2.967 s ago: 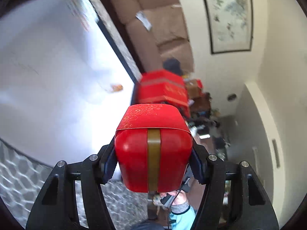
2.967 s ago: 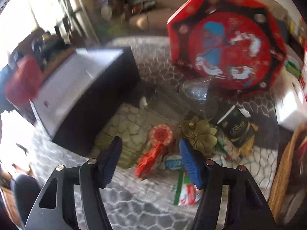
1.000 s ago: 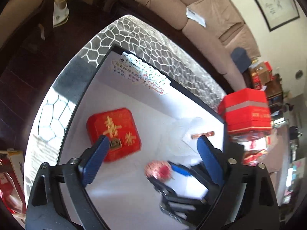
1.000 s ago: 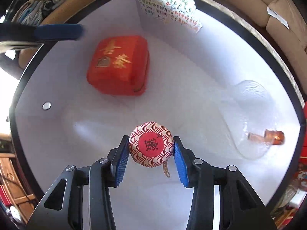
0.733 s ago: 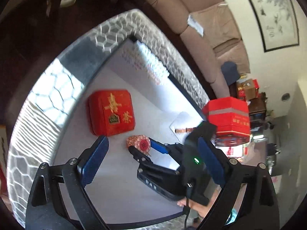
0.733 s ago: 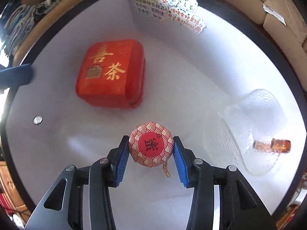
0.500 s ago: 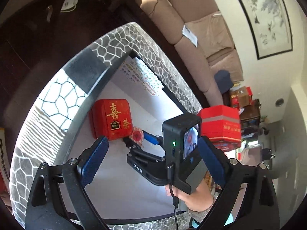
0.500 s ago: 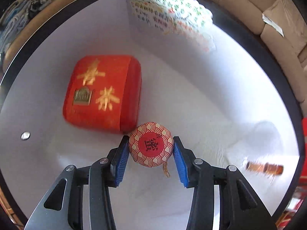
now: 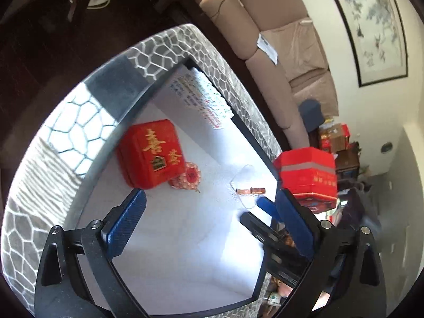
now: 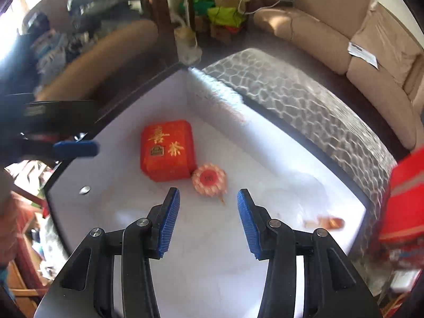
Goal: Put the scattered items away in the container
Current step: 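Release the red round sachet into the box beside the tea tin with the right gripper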
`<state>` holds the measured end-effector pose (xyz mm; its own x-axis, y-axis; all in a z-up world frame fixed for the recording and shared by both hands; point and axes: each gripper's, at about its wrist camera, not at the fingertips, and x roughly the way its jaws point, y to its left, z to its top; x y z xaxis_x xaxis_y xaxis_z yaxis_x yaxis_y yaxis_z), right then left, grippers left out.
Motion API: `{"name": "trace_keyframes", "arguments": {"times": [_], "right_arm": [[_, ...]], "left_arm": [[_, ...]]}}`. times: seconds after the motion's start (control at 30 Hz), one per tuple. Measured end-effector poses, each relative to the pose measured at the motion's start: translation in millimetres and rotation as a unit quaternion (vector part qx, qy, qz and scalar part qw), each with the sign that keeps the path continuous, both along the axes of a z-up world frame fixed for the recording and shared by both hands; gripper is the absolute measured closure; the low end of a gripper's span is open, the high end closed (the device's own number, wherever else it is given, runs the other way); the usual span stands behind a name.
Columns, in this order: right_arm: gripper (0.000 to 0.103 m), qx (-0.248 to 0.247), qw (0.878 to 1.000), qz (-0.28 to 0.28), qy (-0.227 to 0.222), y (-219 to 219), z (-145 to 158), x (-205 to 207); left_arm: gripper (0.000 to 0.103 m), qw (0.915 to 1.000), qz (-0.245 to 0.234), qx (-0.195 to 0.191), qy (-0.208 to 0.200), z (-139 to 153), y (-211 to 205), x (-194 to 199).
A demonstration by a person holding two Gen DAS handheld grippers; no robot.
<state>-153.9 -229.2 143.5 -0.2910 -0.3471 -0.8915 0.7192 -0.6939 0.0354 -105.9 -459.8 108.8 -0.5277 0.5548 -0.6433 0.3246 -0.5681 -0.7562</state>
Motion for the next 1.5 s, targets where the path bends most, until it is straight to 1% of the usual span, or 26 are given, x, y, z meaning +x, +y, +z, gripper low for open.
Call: {"name": "trace_keyframes", "arguments": {"times": [0.03,0.1,0.17,0.23,0.27,0.33,0.43,0.47,0.5,0.57,0.63,0.73,0.77,0.8,0.87,0.97,1.03,1.07,1.1,1.13,1.2,1.3,1.33,1.4,1.43,1.5], "right_arm": [[0.056,-0.005,1.000,-0.005,0.001,9.5,6.9,3.9],[0.056,-0.017,1.000,-0.011,0.001,26.9,18.3,17.2],[0.056,-0.029,0.999,-0.017,0.000,41.7,29.5,26.6],[0.054,-0.038,0.999,-0.021,0.003,59.5,35.9,30.2],[0.054,-0.042,0.999,-0.023,0.003,69.0,38.0,29.9],[0.053,-0.053,0.998,-0.025,-0.002,83.4,39.4,29.3],[0.053,-0.061,0.998,-0.023,-0.003,94.7,40.2,32.2],[0.053,-0.062,0.998,-0.021,-0.003,96.6,39.7,32.7],[0.052,-0.064,0.998,-0.019,-0.003,97.7,39.4,32.5],[0.052,-0.072,0.997,-0.016,-0.005,101.0,37.8,32.0],[0.051,-0.074,0.997,-0.015,-0.008,103.3,34.7,31.8],[0.050,-0.071,0.997,-0.013,-0.012,105.1,27.8,29.3],[0.050,-0.070,0.997,-0.013,-0.012,105.7,26.0,28.8],[0.050,-0.069,0.997,-0.013,-0.013,106.8,24.1,28.5],[0.050,-0.073,0.997,-0.014,-0.015,110.0,21.5,28.4],[0.050,-0.073,0.997,-0.016,-0.017,112.3,17.9,26.8],[0.050,-0.070,0.997,-0.018,-0.019,112.0,14.7,25.2],[0.050,-0.069,0.997,-0.019,-0.020,111.0,13.2,24.7],[0.050,-0.067,0.997,-0.019,-0.021,109.9,12.1,24.4],[0.050,-0.067,0.997,-0.018,-0.022,108.6,11.2,24.6],[0.050,-0.070,0.997,-0.017,-0.023,106.3,11.7,26.5],[0.050,-0.074,0.997,-0.014,-0.021,104.5,15.2,30.8],[0.050,-0.074,0.997,-0.013,-0.020,104.1,16.3,31.8],[0.049,-0.075,0.997,-0.011,-0.020,103.4,17.3,32.6],[0.049,-0.075,0.997,-0.011,-0.019,103.0,17.3,32.6],[0.049,-0.075,0.997,-0.012,-0.020,102.8,16.9,32.3]], "left_arm": [[0.005,1.0000,-0.007,0.001,-0.005,-0.8,5.3,-2.6],[0.006,0.9994,-0.026,-0.023,-0.005,3.6,20.2,-5.9],[0.005,0.9971,-0.048,-0.059,-0.003,7.3,36.5,-11.4],[0.005,0.9922,-0.054,-0.109,-0.026,0.6,46.1,-22.7],[0.006,0.9901,-0.056,-0.123,-0.040,-4.4,48.5,-28.1],[0.006,0.9864,-0.051,-0.140,-0.070,-17.9,50.1,-37.3],[0.006,0.9822,-0.054,-0.156,-0.089,-33.4,52.3,-49.0],[0.002,0.9801,-0.055,-0.164,-0.098,-39.1,52.4,-53.6],[0.001,0.9776,-0.050,-0.179,-0.100,-41.6,52.2,-57.9],[0.002,0.9774,-0.064,-0.180,-0.091,-43.9,56.4,-68.1],[0.001,0.9711,-0.086,-0.202,-0.093,-46.9,63.4,-82.0],[0.000,0.9601,-0.130,-0.223,-0.108,-57.0,75.1,-105.3],[0.001,0.9526,-0.137,-0.242,-0.123,-62.3,77.8,-111.6],[0.001,0.9477,-0.132,-0.257,-0.136,-68.1,77.7,-115.4],[0.000,0.9498,-0.120,-0.249,-0.146,-75.6,76.9,-117.5],[0.000,0.9610,-0.102,-0.215,-0.141,-80.5,70.0,-114.0],[0.001,0.9714,-0.107,-0.171,-0.126,-77.7,69.0,-109.1],[0.001,0.9751,-0.112,-0.151,-0.117,-74.8,70.4,-106.8],[0.001,0.9762,-0.118,-0.143,-0.113,-72.6,72.7,-105.4],[0.002,0.9762,-0.122,-0.140,-0.111,-70.8,74.5,-104.5],[0.003,0.9747,-0.118,-0.153,-0.113,-63.6,74.1,-101.6],[0.003,0.9794,-0.073,-0.164,-0.093,-45.6,55.8,-93.2],[0.003,0.9823,-0.058,-0.159,-0.080,-38.5,47.6,-90.2],[0.003,0.9901,-0.039,-0.120,-0.061,-33.2,34.4,-87.8],[0.003,0.9910,-0.038,-0.115,-0.058,-33.4,32.2,-89.3],[0.003,0.9876,-0.042,-0.134,-0.069,-38.8,35.9,-94.3]]}}
